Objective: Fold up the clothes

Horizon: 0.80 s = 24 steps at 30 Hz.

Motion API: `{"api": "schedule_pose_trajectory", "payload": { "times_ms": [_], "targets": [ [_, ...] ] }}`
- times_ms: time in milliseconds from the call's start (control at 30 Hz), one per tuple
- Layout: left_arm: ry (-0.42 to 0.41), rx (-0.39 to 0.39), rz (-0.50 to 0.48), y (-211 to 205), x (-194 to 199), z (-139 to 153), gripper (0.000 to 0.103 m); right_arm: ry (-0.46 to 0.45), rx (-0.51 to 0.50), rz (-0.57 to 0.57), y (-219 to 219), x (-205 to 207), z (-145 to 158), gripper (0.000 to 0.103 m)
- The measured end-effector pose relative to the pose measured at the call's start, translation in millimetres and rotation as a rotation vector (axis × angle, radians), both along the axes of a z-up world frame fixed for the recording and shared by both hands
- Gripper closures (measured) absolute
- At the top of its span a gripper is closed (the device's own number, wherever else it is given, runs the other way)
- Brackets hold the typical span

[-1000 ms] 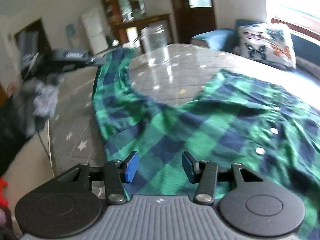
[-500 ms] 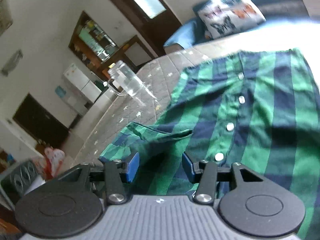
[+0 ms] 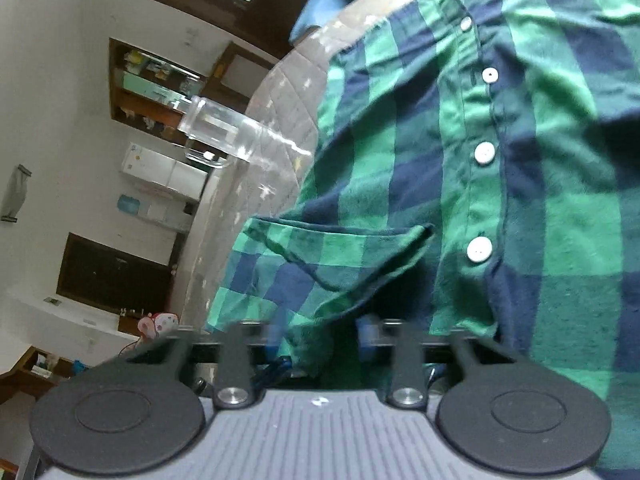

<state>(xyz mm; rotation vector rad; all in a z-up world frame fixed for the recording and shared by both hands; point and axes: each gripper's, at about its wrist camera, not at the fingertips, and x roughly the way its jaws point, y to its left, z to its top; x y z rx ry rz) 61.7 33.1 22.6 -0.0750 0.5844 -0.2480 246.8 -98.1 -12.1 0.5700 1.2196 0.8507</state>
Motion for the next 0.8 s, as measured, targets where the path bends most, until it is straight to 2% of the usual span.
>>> {"api": "schedule_pose_trajectory", "payload": {
  "times_ms": [100,167,200,233,333,500,633,800],
  "targets": [
    [-0.024,0.036,-0.006,7,-12,9,0.095,-0.045,-0.008,-0.005,0,-1,10,0.095],
    [-0.052,0.079,0.021,15,-25,14,0.084,-0.084,-0.003,-0.010,-2,-2,23,0.096],
    [-0.065,0.104,0.043,19,-32,17,0.065,-0.103,-0.001,-0.012,-3,-3,29,0.096],
    [-0.079,0.131,0.076,23,-37,18,0.054,-0.125,0.004,-0.013,-4,-3,38,0.096],
    [-0.099,0.210,0.217,40,-50,17,0.050,-0.194,0.025,-0.016,-7,-3,67,0.096],
    [-0.011,0.221,0.377,68,-54,-1,0.040,-0.283,0.063,-0.016,-5,-2,106,0.096],
    [0.033,0.208,0.433,79,-39,-14,0.038,-0.344,0.075,0.000,3,-5,130,0.096],
    [0.059,0.229,0.430,82,-23,-26,0.038,-0.402,0.072,0.003,-1,-9,151,0.096]
  ]
}}
